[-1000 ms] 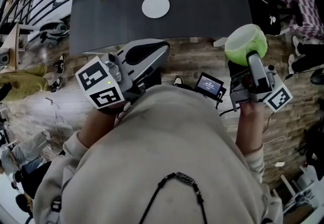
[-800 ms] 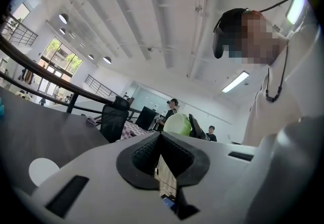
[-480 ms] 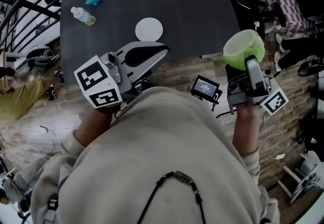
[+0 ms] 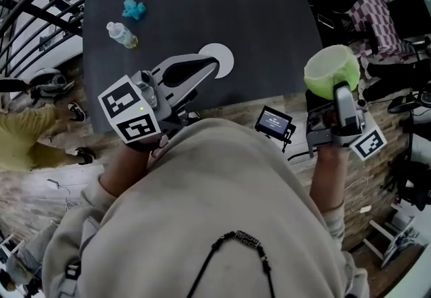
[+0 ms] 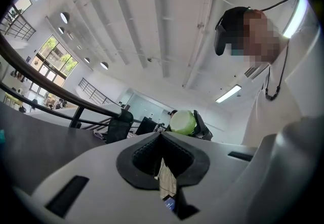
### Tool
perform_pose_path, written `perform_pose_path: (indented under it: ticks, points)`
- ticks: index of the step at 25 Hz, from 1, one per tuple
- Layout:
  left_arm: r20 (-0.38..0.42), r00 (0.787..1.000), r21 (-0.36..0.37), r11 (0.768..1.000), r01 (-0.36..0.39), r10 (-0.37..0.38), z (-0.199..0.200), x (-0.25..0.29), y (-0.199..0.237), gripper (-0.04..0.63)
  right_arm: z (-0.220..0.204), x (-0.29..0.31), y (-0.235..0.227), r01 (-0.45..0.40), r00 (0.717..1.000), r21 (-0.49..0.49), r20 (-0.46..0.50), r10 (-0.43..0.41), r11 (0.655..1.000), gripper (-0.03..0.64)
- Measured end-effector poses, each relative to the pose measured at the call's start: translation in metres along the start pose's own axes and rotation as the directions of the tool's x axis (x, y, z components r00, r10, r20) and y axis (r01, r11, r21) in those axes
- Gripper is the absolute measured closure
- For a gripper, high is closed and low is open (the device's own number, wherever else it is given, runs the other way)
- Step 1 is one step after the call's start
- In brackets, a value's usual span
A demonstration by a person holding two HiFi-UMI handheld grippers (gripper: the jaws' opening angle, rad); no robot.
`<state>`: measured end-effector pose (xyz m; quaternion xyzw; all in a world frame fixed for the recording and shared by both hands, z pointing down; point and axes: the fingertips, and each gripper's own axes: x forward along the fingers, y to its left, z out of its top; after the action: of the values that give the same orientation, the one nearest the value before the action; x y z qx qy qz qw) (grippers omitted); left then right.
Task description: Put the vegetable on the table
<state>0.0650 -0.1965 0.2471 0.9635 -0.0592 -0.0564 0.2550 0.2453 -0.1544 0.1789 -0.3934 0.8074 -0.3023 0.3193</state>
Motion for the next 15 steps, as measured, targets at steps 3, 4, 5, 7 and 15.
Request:
perform_pose_path:
  ticks: [3, 4, 5, 7, 15]
  points:
    - [0.008, 1.000, -0.008, 1.000, 0.010, -0.010, 0.006, -0.022, 0.015, 0.589, -0.013, 0.026, 0.003, 0.003, 1.000, 0.011, 0.006, -0.003, 1.000, 0.130]
    - [0.007, 1.000, -0.008, 1.000, 0.013, -0.013, 0.006, -0.026, 0.018, 0.589, -0.016, 0.032, 0.003, 0.000, 1.000, 0.016, 0.010, 0.000, 1.000, 0.130]
    - [0.004, 1.000, -0.006, 1.000, 0.017, -0.017, 0.005, -0.028, 0.021, 0.589, -0.018, 0.036, 0.002, -0.003, 1.000, 0.020, 0.010, 0.003, 1.000, 0.130]
    - [0.000, 1.000, -0.003, 1.000, 0.019, -0.019, 0.004, -0.032, 0.022, 0.589, -0.022, 0.043, 0.002, -0.007, 1.000, 0.022, -0.003, 0.007, 1.000, 0.130]
    - [0.040, 0.999, -0.031, 0.999, -0.034, 0.036, 0.013, -0.051, 0.043, 0.589, -0.032, 0.087, -0.008, -0.001, 0.993, -0.012, -0.118, 0.000, 1.000, 0.130]
